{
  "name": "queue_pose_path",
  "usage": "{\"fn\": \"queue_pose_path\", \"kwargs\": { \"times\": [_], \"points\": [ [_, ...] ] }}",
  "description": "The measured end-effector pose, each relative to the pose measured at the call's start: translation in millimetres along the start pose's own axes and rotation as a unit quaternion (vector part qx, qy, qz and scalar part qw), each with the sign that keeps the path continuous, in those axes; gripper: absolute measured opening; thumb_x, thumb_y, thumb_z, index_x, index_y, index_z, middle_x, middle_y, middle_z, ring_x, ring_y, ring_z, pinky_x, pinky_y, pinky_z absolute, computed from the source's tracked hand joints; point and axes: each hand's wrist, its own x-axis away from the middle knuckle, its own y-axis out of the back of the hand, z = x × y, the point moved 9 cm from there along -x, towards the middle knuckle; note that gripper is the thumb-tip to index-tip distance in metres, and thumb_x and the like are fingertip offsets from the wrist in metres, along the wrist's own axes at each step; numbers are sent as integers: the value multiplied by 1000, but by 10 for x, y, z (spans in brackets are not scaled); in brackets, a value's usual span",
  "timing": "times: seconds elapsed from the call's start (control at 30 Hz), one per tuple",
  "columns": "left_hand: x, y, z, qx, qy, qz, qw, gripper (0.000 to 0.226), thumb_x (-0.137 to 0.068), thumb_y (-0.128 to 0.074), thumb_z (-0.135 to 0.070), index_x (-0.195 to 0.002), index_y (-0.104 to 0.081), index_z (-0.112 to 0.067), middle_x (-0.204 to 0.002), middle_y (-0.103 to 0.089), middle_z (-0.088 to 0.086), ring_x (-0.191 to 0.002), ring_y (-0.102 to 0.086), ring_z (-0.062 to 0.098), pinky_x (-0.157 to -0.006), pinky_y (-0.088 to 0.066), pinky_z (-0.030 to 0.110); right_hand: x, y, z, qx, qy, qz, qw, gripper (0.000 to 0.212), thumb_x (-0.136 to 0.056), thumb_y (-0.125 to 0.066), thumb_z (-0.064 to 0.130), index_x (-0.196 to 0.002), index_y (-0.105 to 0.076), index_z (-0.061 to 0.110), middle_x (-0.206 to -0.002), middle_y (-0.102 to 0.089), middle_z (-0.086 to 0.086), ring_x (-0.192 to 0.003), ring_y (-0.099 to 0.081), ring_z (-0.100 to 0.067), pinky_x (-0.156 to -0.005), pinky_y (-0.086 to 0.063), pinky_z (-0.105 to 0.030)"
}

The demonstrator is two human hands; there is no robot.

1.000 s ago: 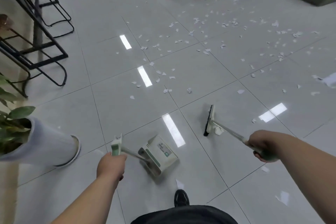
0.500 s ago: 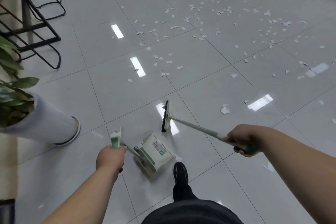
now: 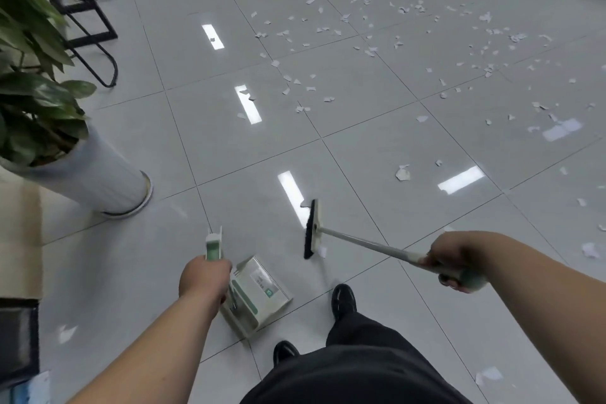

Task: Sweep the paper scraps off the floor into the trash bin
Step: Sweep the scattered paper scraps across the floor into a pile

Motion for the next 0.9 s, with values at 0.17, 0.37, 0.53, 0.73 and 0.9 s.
{"fn": "queue_pose_path", "kwargs": {
  "times": [0.17, 0.37, 0.53, 0.73, 0.9],
  "points": [
    [81, -126, -127, -2, -20, 2, 1000, 8, -77, -56, -8, -79, -63, -5, -64, -55, 16, -55, -50, 30, -56, -44, 36, -51, 303, -192, 62, -21, -61, 996, 21, -98, -54, 26, -95, -42, 9, -82, -44, -10, -63, -40, -21, -53, -32, -26],
    [196, -532, -434, 0, -36, 10, 999, 4, -83, -57, -8, -80, -59, -7, -67, -54, 14, -57, -48, 29, -52, -42, 31, -407, 687, -383, 66, -58, -96, 991, 22, -101, -48, 27, -94, -42, 7, -76, -39, -9, -64, -35, -23, -59, -29, -31],
    [293, -1077, -794, -9, -42, 17, 999, 6, -82, -56, -8, -84, -61, -5, -69, -52, 14, -58, -46, 28, -53, -42, 33, -578, 1214, -471, 46, -54, -128, 989, 20, -101, -44, 24, -95, -41, 6, -74, -40, -11, -60, -39, -22, -58, -32, -31],
    [413, -1665, -1210, -21, -44, 17, 999, 4, -84, -58, -7, -80, -60, -6, -66, -51, 13, -57, -46, 28, -55, -42, 33, -982, 2022, -645, 255, 3, -205, 945, 56, -82, -44, 22, -136, -46, 38, -84, -64, 5, -69, -64, -15, -57, -48, -30],
    [407, -1947, -1501, -37, -52, 19, 998, 5, -85, -59, -7, -81, -60, -4, -64, -49, 11, -56, -44, 26, -56, -42, 33, -1103, 2081, -871, 275, -21, -130, 952, 72, -85, -38, 9, -152, -29, 34, -92, -56, -1, -82, -67, -19, -84, -59, -36]
  ]
}}
